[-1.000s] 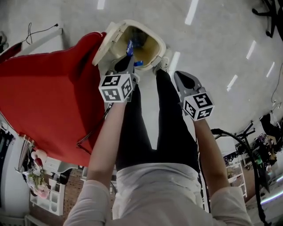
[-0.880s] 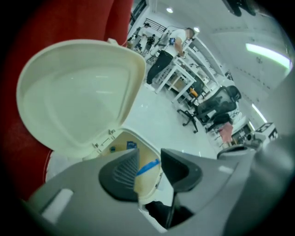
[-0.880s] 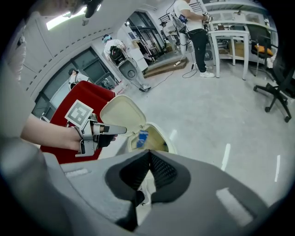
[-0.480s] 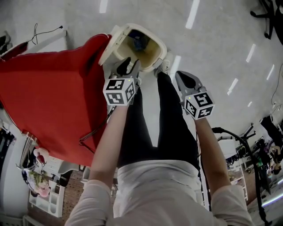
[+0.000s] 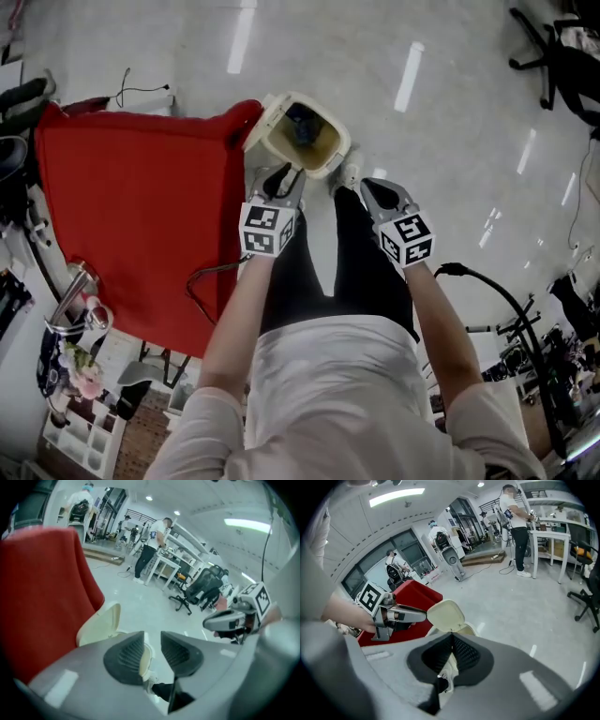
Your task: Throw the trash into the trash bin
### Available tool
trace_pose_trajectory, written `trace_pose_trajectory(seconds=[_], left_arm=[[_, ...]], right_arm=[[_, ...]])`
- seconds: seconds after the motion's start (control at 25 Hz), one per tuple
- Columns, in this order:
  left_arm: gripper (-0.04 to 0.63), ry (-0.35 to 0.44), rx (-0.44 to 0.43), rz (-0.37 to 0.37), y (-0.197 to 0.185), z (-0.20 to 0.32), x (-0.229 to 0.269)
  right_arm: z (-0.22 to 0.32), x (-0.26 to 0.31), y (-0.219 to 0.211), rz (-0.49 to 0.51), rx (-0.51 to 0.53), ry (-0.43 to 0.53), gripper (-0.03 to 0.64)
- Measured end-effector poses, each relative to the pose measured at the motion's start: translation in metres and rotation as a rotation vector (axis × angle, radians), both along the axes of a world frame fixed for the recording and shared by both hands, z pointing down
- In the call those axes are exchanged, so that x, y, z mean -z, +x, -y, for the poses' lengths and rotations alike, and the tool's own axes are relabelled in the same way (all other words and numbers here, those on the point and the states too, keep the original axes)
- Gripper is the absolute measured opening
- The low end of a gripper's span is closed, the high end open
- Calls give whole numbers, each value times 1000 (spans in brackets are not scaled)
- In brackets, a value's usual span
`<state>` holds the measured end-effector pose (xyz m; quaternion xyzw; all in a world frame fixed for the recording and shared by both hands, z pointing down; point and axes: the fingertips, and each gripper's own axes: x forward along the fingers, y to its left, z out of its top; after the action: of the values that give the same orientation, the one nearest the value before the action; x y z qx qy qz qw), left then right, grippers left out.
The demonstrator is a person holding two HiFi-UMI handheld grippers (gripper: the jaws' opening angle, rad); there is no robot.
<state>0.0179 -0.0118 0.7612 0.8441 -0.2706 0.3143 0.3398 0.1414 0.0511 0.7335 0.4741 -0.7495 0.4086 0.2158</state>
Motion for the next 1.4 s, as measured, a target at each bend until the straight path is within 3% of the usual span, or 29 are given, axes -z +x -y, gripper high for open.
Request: trace_pose_trajectory(seconds=[0.16, 0.4, 0.72, 1.08, 1.4], left_arm=[[58, 55, -24, 7, -9, -13, 47], [40, 107, -40, 23, -31, -23, 106], [8, 170, -43, 45, -57, -40, 167], [8, 202, -38, 41, -72, -51, 205], [8, 218, -39, 4, -76, -49, 230]], right_arm=[[-6, 38, -10, -14, 72, 25, 2], [-5, 92, -23, -54, 171, 83, 2], [-4, 169, -17, -103, 165, 172, 2], [-22, 202, -28, -74, 112, 205, 2], [-25, 215, -32, -110, 118, 216, -2]])
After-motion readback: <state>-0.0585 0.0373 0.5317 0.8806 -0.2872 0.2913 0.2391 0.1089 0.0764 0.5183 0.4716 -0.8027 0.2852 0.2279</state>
